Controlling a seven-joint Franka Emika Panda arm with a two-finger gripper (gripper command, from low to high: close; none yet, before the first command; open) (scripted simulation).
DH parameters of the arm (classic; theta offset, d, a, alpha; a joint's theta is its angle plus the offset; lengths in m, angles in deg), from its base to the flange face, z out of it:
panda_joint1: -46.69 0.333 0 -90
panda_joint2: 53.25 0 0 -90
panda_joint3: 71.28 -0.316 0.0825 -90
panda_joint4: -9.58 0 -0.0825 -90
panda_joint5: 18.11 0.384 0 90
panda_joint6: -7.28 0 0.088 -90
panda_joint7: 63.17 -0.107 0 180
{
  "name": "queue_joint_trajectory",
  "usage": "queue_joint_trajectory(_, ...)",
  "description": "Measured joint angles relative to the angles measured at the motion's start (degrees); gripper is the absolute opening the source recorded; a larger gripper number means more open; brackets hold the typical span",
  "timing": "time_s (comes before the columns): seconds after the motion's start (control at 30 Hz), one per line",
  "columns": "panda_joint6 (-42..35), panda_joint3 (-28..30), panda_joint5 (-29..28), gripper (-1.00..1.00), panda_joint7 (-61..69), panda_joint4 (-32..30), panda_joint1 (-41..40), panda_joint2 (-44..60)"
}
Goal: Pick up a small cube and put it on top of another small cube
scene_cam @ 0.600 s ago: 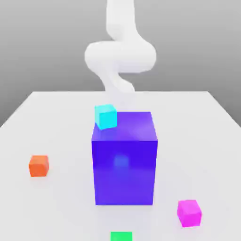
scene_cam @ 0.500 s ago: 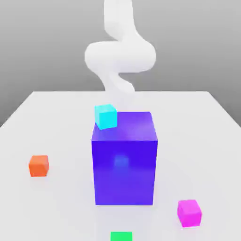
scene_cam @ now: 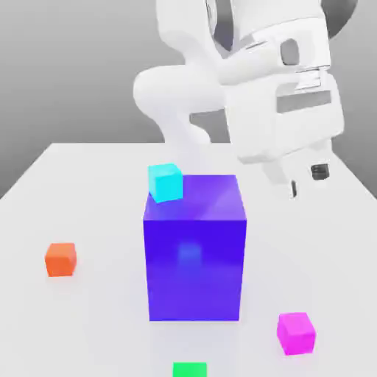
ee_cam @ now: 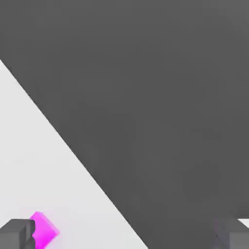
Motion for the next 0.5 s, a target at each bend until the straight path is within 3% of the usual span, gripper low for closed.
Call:
queue_joint_trajectory(0.2, 4.61, -1.51, 0.23, 0.00, 13.40, -2.22, 3.57, 10.43)
queue_joint_trajectory(0.5, 13.74, -3.40, -5.72, 0.00, 24.57, -4.07, 4.89, 26.04)
